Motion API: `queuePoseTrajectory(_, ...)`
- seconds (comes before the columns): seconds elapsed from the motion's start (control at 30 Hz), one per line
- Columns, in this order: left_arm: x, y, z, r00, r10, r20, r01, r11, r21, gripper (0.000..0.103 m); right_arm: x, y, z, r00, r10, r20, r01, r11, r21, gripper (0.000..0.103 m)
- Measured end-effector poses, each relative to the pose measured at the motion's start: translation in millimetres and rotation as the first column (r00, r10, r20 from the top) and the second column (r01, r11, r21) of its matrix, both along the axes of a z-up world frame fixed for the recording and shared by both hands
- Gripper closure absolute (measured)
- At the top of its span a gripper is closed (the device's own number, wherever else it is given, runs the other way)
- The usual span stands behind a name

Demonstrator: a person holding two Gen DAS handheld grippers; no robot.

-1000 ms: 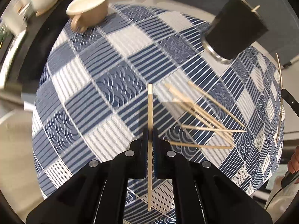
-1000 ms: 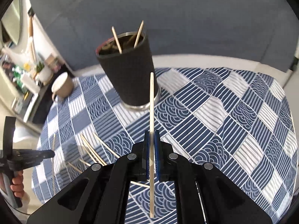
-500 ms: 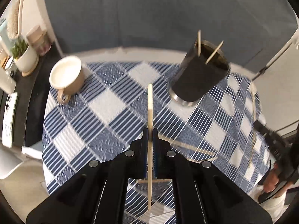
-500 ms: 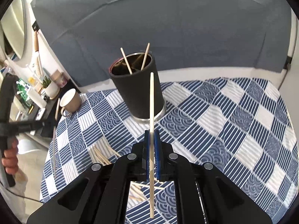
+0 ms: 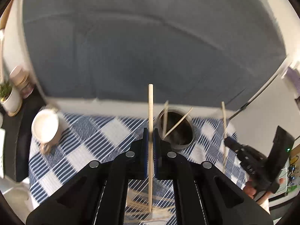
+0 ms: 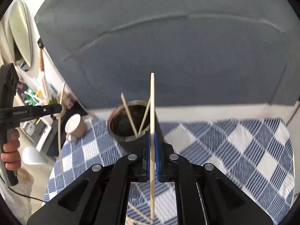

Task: Organize utensils
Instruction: 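Lift the grasped skewer upright and carry it over the black cup, then drop the skewer into the black cup by opening the right gripper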

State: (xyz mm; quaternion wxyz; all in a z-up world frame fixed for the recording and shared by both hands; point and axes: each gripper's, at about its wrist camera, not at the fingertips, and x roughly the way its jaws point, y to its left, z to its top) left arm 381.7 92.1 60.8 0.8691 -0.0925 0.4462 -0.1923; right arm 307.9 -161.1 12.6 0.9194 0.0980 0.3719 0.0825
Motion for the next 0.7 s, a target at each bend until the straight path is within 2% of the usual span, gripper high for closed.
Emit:
queuePoseTrajectory(0.2,16.7,-21.7,21.9,0.993,-0.025,0.115,0.038,0.993,-0.109,0.098,18.0,-6.0,19.2,0.992,0.036,0.117,-0.045,0.996,0.074,0.098)
queuePoseTrajectory(0.4,29.3,-44.0,25.9,0.973,-0.043,0.228,0.075,0.989,-0.13,0.098,38.3,-4.9,27.0,0.974,0.097,0.203,-0.124,0.984,0.125,0.098)
queuePoseTrajectory(0.6,56.0,-63.0,8.0,0.965,-0.06,0.256,0.103,0.982,-0.156,0.098,64.0,-6.2,13.6,0.961,0.112,0.254,-0.164,0.968,0.191,0.098)
queuePoseTrajectory(0.7,69.2,-74.0,-0.1,0.961,-0.064,0.268,0.105,0.985,-0.139,0.098,78.6,-6.5,2.9,0.957,0.11,0.269,-0.174,0.959,0.226,0.098)
